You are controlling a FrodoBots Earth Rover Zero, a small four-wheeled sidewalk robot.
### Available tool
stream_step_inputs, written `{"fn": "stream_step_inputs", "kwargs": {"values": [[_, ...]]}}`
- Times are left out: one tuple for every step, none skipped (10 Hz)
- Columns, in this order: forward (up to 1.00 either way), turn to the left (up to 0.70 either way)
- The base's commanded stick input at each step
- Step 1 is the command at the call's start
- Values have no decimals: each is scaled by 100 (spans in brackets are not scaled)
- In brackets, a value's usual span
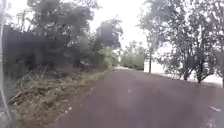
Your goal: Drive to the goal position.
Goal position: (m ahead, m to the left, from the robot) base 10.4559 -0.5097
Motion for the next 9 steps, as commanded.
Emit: {"fn": "stream_step_inputs", "kwargs": {"values": [[70,0],[70,-26],[70,-34],[70,-29],[70,-14],[70,0],[70,0],[70,0],[70,0]]}}
